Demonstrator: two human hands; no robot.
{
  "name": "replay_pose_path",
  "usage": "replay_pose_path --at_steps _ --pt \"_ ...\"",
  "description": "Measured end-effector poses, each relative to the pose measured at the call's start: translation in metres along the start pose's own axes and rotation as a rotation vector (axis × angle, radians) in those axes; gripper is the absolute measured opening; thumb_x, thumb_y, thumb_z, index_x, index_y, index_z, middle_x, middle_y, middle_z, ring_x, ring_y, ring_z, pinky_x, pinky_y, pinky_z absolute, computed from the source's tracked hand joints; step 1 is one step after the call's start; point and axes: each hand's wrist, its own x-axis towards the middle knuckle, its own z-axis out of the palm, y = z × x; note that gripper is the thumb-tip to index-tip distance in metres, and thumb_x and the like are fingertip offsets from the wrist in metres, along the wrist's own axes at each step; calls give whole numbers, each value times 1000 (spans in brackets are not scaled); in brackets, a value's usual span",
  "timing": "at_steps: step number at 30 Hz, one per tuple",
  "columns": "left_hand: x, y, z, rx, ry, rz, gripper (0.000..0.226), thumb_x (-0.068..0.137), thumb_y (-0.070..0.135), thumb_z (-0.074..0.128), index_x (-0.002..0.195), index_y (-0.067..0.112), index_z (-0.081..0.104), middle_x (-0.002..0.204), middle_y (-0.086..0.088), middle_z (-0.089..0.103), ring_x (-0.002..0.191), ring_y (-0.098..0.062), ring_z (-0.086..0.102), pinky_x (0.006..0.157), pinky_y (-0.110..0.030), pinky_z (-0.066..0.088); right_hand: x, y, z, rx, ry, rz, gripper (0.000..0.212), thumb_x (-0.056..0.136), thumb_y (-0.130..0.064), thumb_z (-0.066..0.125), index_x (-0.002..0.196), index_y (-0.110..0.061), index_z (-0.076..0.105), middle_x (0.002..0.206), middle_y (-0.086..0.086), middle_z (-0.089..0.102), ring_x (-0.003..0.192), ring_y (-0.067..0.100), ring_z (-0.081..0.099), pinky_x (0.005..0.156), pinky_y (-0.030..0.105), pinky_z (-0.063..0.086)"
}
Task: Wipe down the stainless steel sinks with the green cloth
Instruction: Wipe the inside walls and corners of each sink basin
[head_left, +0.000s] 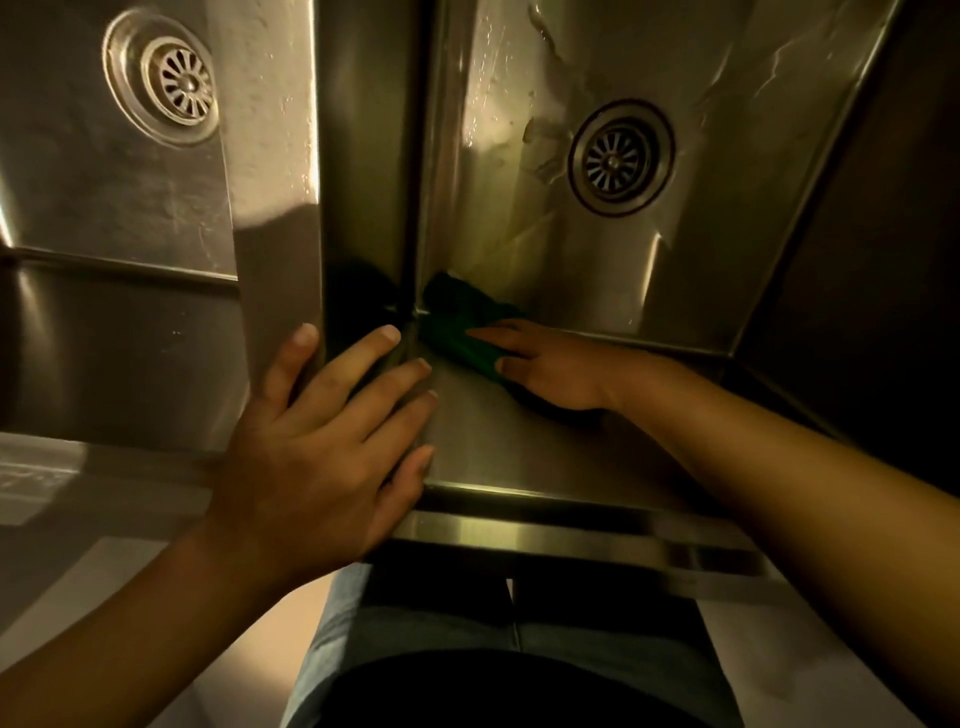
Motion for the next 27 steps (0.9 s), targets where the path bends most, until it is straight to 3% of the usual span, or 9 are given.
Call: replay_pose_path --at_steps 7,13,18,20,22,24,27 --pt "2 2 -1 -25 -2 -28 36 101 32 53 119 12 78 133 -9 71 141 -31 49 128 -51 10 -44 56 -11 35 63 155 50 107 -24 43 156 -34 34 164 -2 29 149 21 30 125 40 20" --pt "6 12 0 -60 14 -121 36 104 31 50 118 11 77 128 -9 73 137 -33 54 127 -53 11 -106 115 -21 18 130 411 48 108 -30 41 155 -37 34 165 0 28 149 25 31 123 40 23" --pt "12 31 -3 -161 -32 -194 32 101 30 53 110 14 79 118 -5 76 127 -30 64 127 -59 3 -137 121 -14 43 241 480 46 107 -30 43 152 -39 39 159 2 39 139 27 44 105 32 32" --pt "16 49 -3 -317 -90 -201 31 100 28 53 114 14 77 119 -5 74 123 -28 64 126 -52 19 -145 114 -10 33 268 480 46 107 -32 43 152 -39 38 160 1 37 139 26 43 106 32 33" --pt "22 68 -3 -436 -208 -205 35 100 33 48 118 17 73 119 -5 72 114 -24 65 113 -36 35 -153 101 -7 8 270 461 46 106 -34 43 152 -41 38 161 -2 35 141 25 41 106 31 32" --pt "28 82 -1 -423 -293 -233 40 102 40 42 113 20 74 112 -2 72 103 -22 65 102 -36 42 -163 85 -6 -38 260 402 47 106 -33 44 152 -40 39 162 -3 33 142 23 38 105 27 29" --pt "45 96 -3 -480 -293 -295 44 103 48 35 116 26 71 108 3 71 100 -18 63 91 -36 44 -173 59 -3 -88 271 287 47 105 -30 45 151 -38 42 159 -3 38 140 20 41 103 23 28"
